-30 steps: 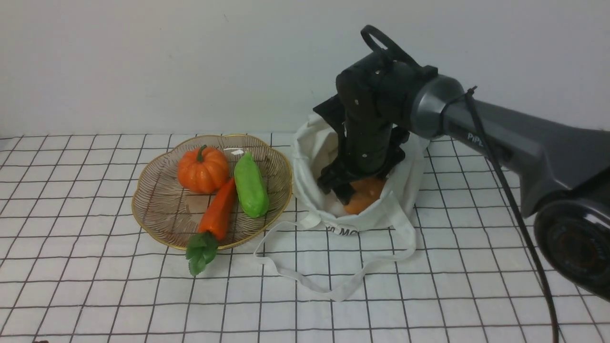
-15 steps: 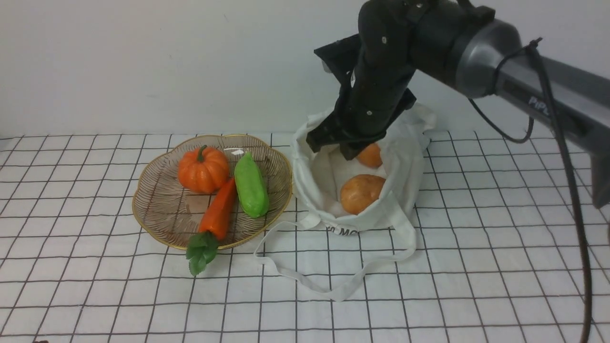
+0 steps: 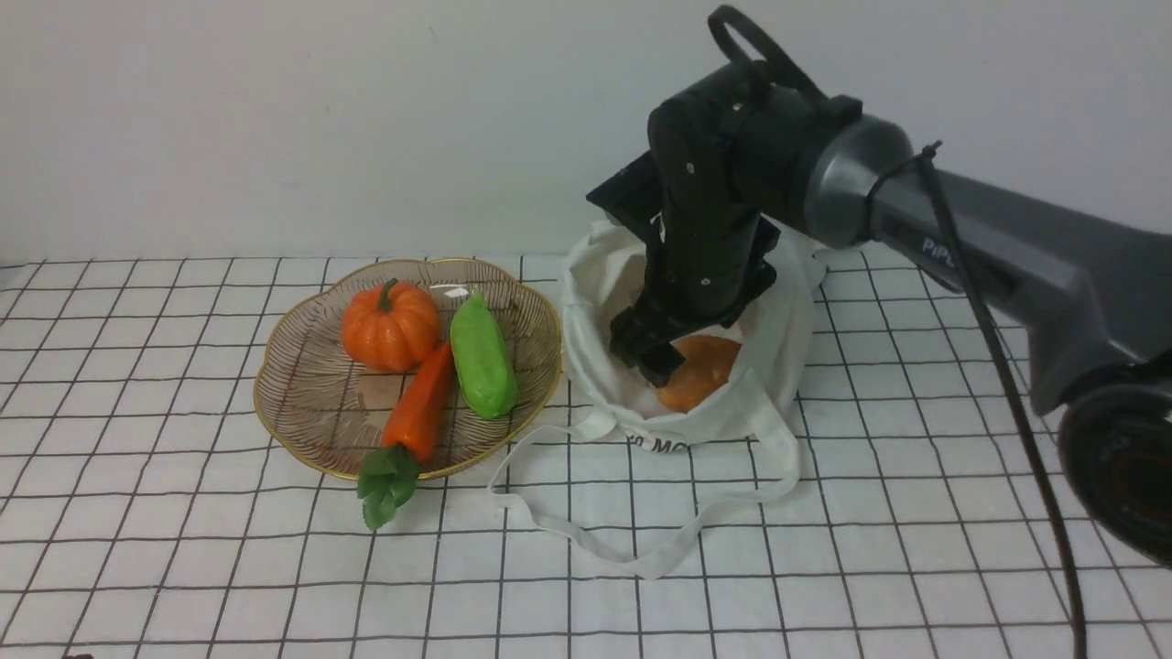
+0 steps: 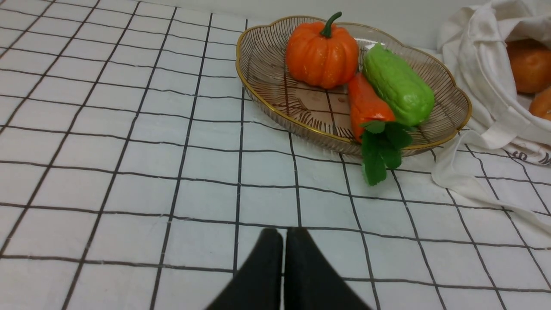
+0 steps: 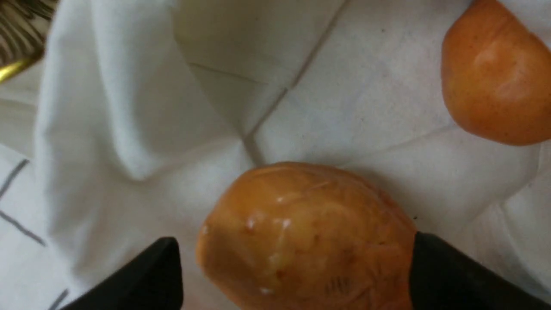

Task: Take vegetables from bag on white checkered tablecloth place on plate.
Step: 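Reach into the bag and grasp the item inside with the right gripper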

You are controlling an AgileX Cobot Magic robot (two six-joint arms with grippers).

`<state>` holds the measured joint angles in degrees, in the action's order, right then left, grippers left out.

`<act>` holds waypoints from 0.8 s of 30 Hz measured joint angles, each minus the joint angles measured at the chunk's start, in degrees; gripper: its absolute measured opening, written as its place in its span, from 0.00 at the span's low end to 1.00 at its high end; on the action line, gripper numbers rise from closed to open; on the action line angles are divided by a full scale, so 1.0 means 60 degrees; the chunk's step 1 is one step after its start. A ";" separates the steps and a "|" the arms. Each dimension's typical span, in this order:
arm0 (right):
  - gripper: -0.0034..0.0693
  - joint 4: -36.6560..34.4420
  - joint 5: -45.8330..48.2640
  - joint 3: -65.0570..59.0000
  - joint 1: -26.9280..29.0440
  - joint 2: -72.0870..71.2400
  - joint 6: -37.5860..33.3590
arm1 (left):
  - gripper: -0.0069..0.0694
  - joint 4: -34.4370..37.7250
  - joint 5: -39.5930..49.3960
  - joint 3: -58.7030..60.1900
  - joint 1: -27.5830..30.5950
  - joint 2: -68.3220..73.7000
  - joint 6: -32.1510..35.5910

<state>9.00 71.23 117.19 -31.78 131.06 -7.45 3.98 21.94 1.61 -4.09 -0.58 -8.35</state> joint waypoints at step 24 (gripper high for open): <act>0.85 0.1055 -0.0242 0.0094 -0.0007 0.0646 -0.0034 | 0.08 0.0000 0.0000 0.0000 0.0000 0.0000 0.0000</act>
<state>15.33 69.78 117.76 -31.82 134.94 -7.65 3.98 21.94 1.61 -4.09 -0.58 -8.35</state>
